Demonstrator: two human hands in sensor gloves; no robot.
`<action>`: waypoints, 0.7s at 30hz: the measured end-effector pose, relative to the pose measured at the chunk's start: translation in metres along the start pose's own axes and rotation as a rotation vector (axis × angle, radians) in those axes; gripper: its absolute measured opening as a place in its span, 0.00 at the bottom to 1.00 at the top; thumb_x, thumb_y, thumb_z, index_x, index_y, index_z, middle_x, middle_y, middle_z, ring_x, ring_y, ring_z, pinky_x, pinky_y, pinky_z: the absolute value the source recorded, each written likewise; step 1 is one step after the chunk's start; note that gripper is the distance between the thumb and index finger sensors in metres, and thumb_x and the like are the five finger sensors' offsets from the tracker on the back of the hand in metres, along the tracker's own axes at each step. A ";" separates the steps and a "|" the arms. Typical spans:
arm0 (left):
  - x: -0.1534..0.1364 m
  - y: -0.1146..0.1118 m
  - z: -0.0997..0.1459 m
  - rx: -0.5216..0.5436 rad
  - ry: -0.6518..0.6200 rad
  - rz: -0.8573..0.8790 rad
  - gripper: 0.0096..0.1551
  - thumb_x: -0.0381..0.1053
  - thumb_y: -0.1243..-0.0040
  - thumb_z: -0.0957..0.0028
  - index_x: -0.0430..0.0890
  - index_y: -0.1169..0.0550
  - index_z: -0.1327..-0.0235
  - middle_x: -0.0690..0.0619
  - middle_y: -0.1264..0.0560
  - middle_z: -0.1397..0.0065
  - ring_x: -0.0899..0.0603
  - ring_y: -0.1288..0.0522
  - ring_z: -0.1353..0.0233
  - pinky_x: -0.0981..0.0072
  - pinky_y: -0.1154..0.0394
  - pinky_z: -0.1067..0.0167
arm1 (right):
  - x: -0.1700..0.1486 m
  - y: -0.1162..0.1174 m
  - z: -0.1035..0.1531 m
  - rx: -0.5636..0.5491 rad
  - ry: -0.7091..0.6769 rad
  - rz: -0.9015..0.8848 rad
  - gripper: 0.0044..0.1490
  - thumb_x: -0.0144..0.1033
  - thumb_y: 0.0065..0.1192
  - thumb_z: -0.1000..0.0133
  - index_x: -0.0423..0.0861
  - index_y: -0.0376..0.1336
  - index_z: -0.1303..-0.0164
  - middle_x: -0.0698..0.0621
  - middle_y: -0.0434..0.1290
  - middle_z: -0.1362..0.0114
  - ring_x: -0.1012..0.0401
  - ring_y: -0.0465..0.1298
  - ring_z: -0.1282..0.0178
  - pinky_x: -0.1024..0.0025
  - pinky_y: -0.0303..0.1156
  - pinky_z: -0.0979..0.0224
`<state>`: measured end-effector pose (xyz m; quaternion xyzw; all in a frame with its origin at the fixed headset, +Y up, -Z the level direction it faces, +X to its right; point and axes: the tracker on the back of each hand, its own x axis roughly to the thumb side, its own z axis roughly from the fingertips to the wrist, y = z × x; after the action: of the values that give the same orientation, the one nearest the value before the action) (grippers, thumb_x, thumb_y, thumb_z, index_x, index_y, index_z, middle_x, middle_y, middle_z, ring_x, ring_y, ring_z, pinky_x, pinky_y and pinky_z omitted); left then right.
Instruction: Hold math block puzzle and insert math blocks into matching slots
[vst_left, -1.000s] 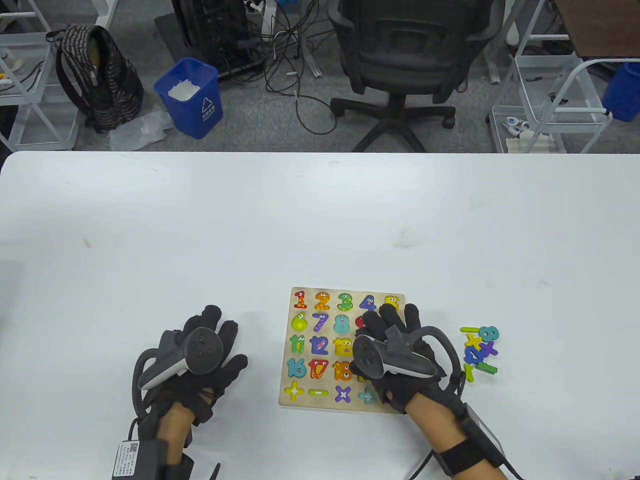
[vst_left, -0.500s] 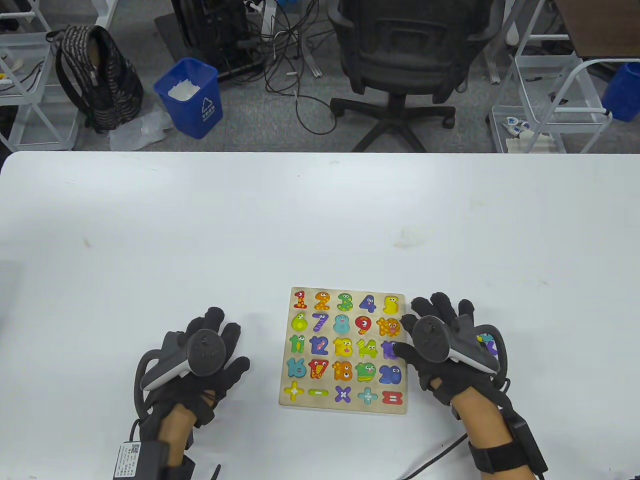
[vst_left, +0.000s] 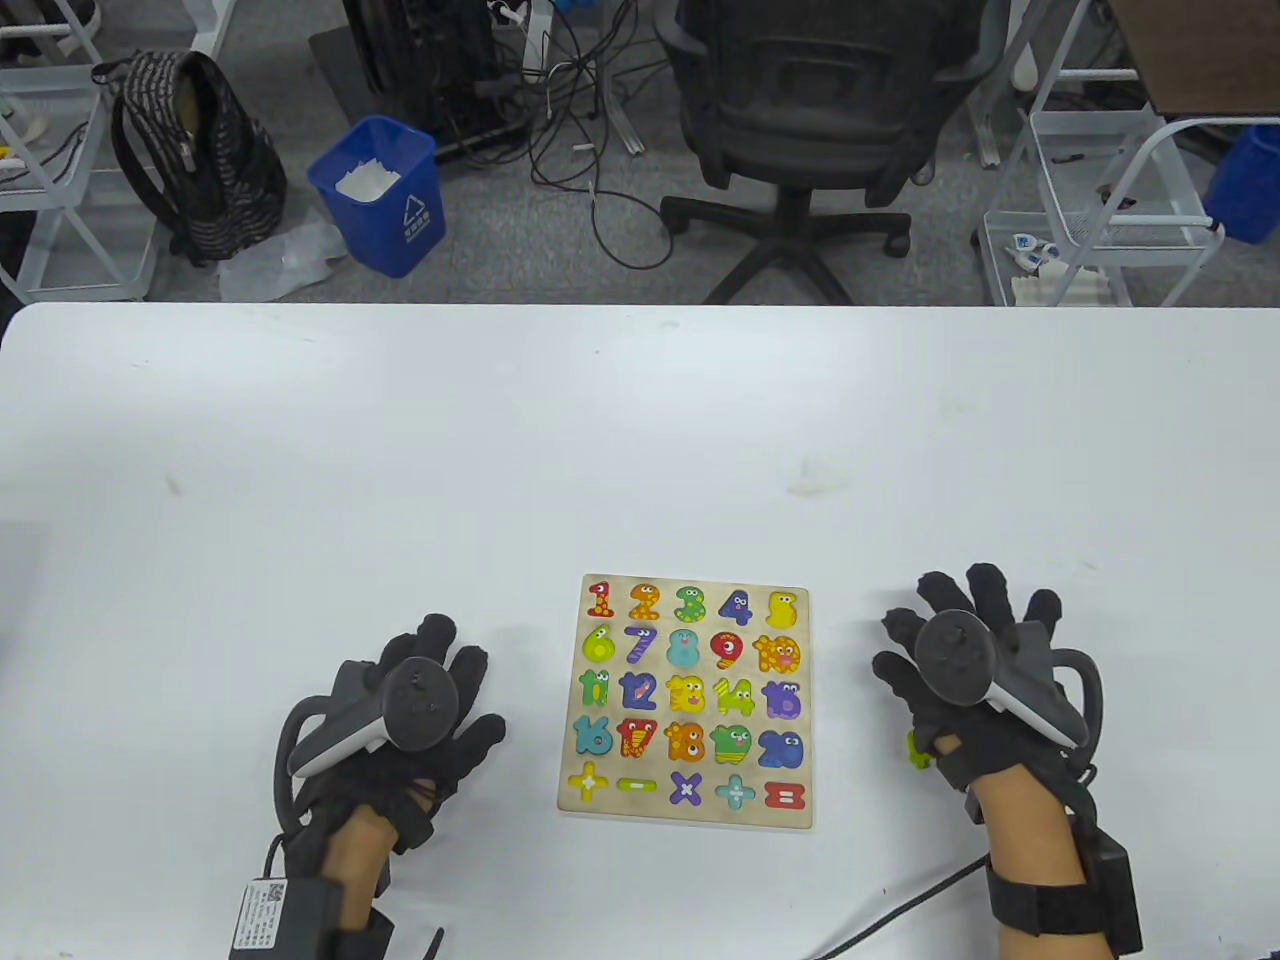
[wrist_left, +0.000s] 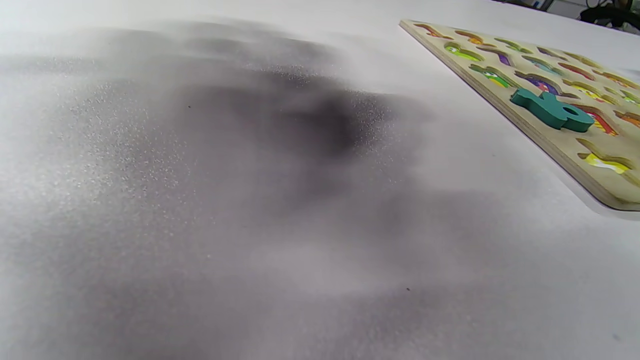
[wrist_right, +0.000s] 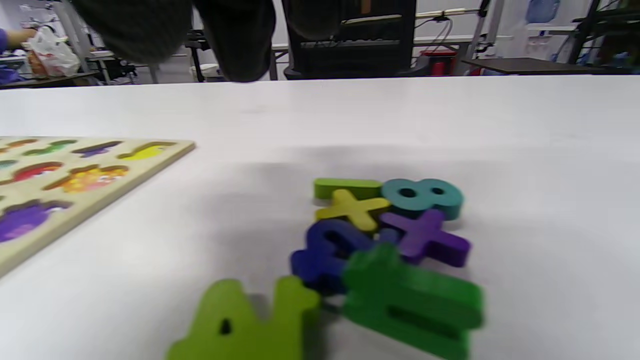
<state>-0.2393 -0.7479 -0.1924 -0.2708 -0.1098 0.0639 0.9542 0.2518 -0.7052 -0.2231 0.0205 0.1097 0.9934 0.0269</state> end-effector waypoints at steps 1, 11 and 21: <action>0.000 -0.001 0.000 -0.003 0.000 0.001 0.45 0.78 0.67 0.42 0.62 0.59 0.17 0.59 0.81 0.21 0.36 0.69 0.15 0.34 0.62 0.23 | -0.005 -0.001 0.000 0.007 0.033 0.024 0.34 0.58 0.52 0.40 0.57 0.56 0.23 0.49 0.41 0.09 0.39 0.29 0.15 0.23 0.22 0.32; 0.001 0.000 0.001 -0.008 0.013 -0.009 0.45 0.78 0.67 0.42 0.62 0.59 0.17 0.59 0.81 0.21 0.36 0.69 0.15 0.34 0.61 0.23 | -0.036 0.010 -0.011 0.055 0.182 0.049 0.31 0.54 0.53 0.39 0.57 0.58 0.25 0.50 0.42 0.09 0.40 0.30 0.15 0.23 0.23 0.31; 0.003 -0.001 0.001 -0.014 0.008 -0.012 0.44 0.76 0.67 0.41 0.62 0.59 0.17 0.59 0.81 0.21 0.37 0.69 0.15 0.34 0.62 0.23 | -0.045 0.025 -0.023 0.122 0.195 0.012 0.27 0.48 0.57 0.38 0.59 0.59 0.27 0.50 0.38 0.09 0.40 0.28 0.16 0.23 0.22 0.32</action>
<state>-0.2368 -0.7481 -0.1908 -0.2773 -0.1079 0.0561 0.9531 0.2948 -0.7369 -0.2420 -0.0741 0.1718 0.9823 0.0088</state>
